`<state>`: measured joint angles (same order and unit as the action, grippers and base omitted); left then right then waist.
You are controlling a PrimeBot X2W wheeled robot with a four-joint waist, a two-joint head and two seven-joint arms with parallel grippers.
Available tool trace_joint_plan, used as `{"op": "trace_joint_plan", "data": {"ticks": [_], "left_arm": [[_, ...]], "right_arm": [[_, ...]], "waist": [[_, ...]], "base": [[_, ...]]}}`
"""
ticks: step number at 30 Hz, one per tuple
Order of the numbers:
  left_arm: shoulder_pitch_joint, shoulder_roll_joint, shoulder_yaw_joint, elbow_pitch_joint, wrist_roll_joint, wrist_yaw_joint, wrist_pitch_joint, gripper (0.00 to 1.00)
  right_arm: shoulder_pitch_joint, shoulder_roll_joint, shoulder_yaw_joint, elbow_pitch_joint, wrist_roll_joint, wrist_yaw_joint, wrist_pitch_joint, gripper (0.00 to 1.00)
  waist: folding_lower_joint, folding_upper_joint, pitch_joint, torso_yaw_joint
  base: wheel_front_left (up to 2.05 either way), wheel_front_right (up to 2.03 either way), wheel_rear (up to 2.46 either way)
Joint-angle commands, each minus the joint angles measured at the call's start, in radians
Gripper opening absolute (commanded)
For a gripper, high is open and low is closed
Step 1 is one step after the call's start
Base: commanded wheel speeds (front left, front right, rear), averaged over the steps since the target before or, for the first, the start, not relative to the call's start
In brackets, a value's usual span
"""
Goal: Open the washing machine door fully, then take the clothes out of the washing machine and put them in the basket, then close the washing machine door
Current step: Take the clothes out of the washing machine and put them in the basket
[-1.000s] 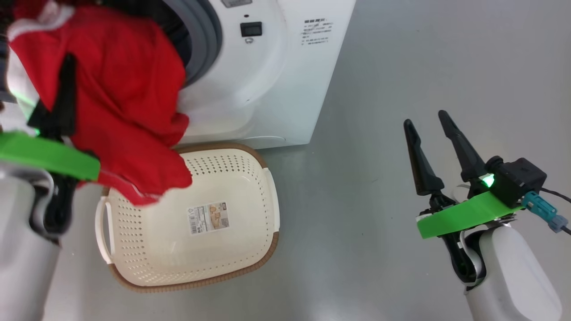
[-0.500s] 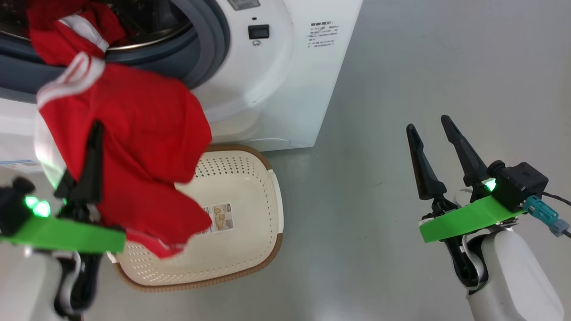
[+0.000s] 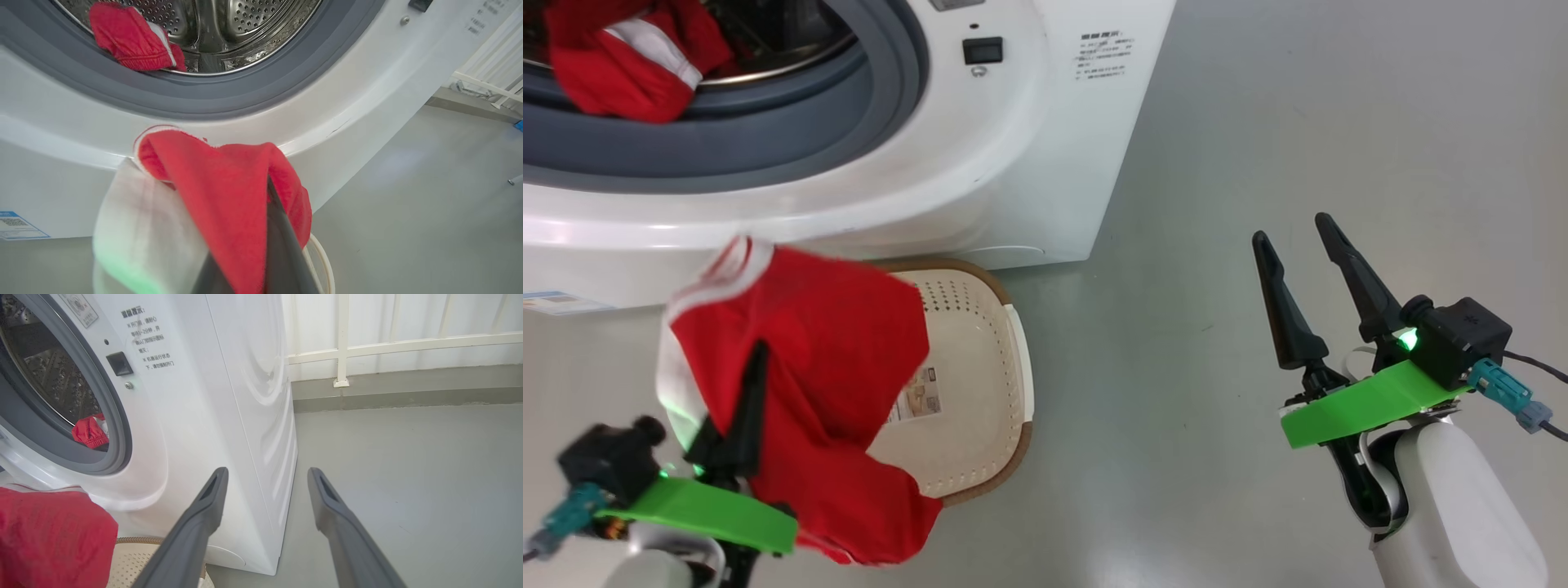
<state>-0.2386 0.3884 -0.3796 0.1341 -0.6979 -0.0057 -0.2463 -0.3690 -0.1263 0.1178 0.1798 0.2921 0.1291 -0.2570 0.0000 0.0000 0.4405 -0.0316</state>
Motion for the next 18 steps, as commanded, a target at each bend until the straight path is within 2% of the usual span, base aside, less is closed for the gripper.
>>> {"op": "trace_joint_plan", "data": {"ticks": [1,4,11,18], "left_arm": [[-0.017,0.013,0.032,0.0,-0.001,-0.009,-0.004,0.0],[-0.052,0.008,0.021,0.107,0.021,-0.029,-0.008,0.0],[-0.191,-0.047,-0.004,0.377,0.027,-0.101,-0.014,0.0],[-0.349,-0.08,-0.066,0.622,0.03,-0.124,-0.015,0.0]], "right_arm": [[0.002,0.002,0.025,-0.022,-0.005,0.002,-0.005,1.0],[-0.004,0.007,0.031,-0.024,-0.007,0.002,-0.005,1.0],[-0.019,0.017,0.03,-0.03,-0.008,0.002,-0.005,1.0],[-0.042,0.034,0.036,-0.039,-0.014,0.002,-0.005,1.0]], "waist": [[0.0,0.0,0.005,-0.005],[0.0,0.0,0.02,-0.014],[0.0,0.0,0.063,-0.035],[0.0,0.0,0.115,-0.063]], "base": [[0.0,0.0,0.0],[0.0,0.0,0.0],[0.0,0.0,0.0],[0.0,0.0,0.0]]}}
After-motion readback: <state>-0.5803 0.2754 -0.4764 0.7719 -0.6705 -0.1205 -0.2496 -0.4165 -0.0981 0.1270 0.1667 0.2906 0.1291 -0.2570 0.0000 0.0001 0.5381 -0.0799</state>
